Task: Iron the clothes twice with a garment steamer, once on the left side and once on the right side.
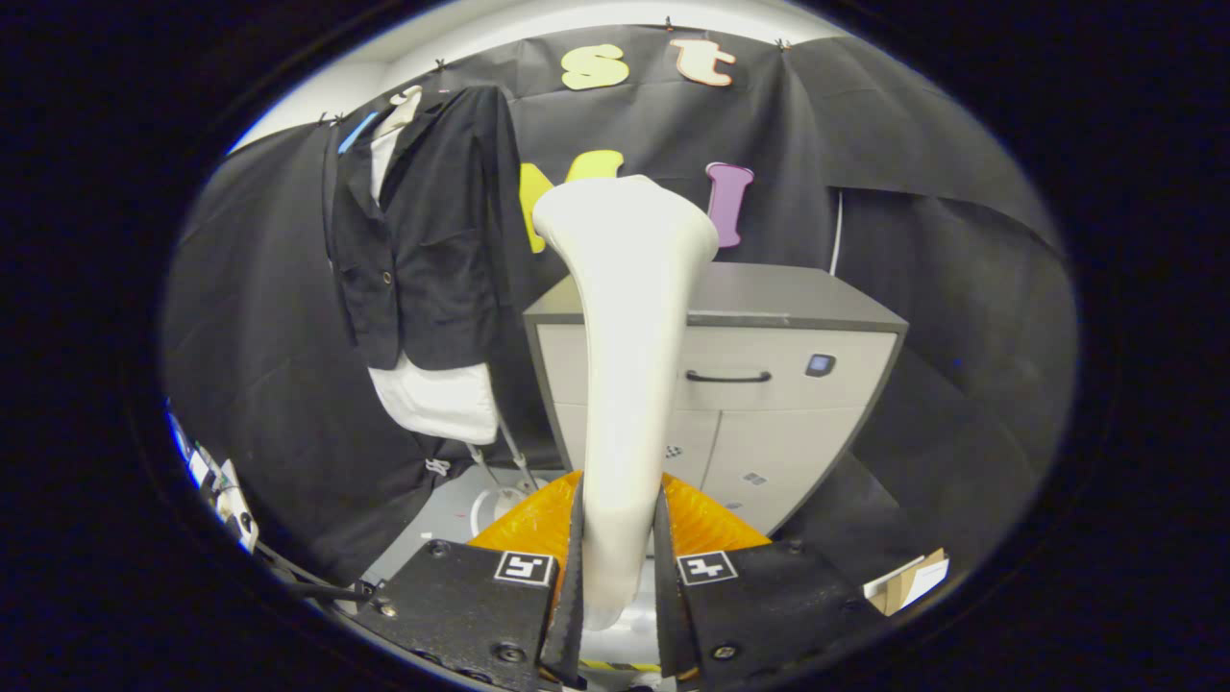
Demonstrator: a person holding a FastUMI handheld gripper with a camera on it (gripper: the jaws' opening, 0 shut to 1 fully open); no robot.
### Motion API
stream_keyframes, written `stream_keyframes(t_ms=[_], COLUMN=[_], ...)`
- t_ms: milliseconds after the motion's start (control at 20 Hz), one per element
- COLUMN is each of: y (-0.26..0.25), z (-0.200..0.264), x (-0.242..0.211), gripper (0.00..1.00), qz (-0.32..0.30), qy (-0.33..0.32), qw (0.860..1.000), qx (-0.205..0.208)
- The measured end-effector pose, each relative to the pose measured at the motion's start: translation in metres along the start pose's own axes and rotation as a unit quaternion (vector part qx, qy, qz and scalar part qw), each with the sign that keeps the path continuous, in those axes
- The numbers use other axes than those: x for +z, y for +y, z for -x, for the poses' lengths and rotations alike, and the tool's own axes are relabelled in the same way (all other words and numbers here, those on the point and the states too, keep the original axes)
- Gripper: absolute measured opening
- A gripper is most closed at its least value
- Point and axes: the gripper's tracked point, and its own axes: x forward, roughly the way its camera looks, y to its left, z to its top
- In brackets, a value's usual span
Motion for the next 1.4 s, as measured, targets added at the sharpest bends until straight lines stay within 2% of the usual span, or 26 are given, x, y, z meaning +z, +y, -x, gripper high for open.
stream_keyframes(t_ms=[350, 700, 1400], y=[-0.065, -0.071, -0.093], z=[0.043, 0.064, 0.076], x=[-0.050, -0.086, -0.089], gripper=[0.34, 0.34, 0.34], qz=[-0.024, -0.025, -0.032], qy=[0.018, 0.031, 0.031], qw=[0.999, 0.999, 0.999], qx=[-0.018, -0.006, -0.009])
